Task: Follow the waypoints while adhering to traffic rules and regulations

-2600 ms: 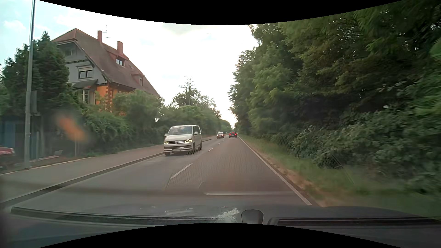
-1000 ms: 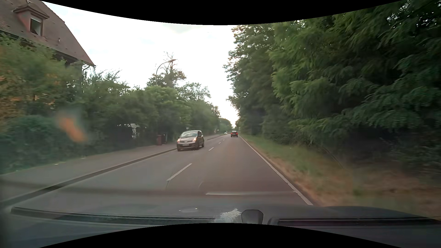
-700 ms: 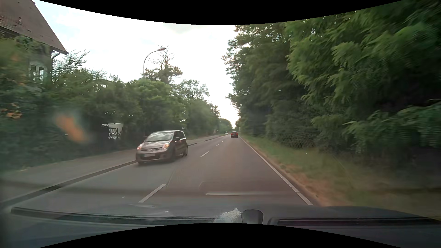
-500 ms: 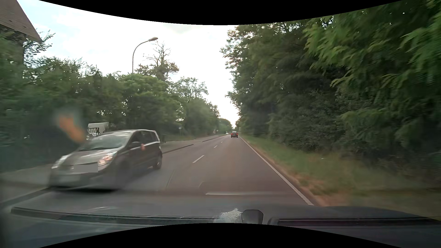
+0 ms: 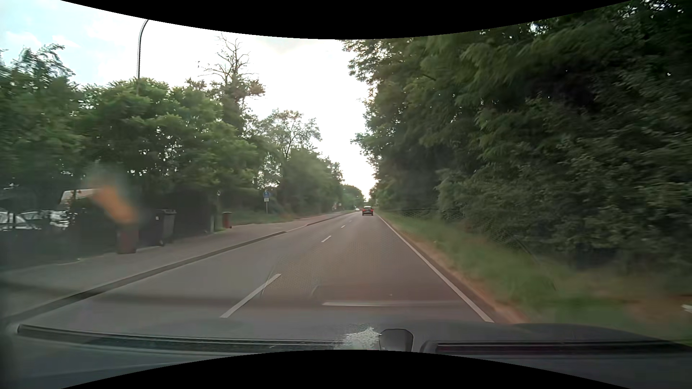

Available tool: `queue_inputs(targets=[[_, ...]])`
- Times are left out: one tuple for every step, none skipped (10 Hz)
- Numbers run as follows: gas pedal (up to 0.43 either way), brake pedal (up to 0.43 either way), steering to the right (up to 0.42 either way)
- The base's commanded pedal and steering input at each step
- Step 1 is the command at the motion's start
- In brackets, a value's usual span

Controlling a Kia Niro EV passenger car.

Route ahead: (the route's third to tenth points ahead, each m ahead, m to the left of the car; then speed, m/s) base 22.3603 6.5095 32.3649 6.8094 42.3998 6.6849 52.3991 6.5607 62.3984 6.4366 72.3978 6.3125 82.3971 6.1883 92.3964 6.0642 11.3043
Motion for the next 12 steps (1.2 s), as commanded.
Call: queue_inputs(targets=[[0.059,0.000,-0.002],[0.059,0.000,-0.002],[0.059,0.000,-0.002],[0.059,0.000,-0.002],[0.059,0.000,-0.002],[0.059,0.000,-0.002],[0.059,0.000,-0.002],[0.059,0.000,-0.002],[0.059,0.000,-0.002],[0.059,0.000,-0.002],[0.059,0.000,-0.002],[0.059,0.000,-0.002]])
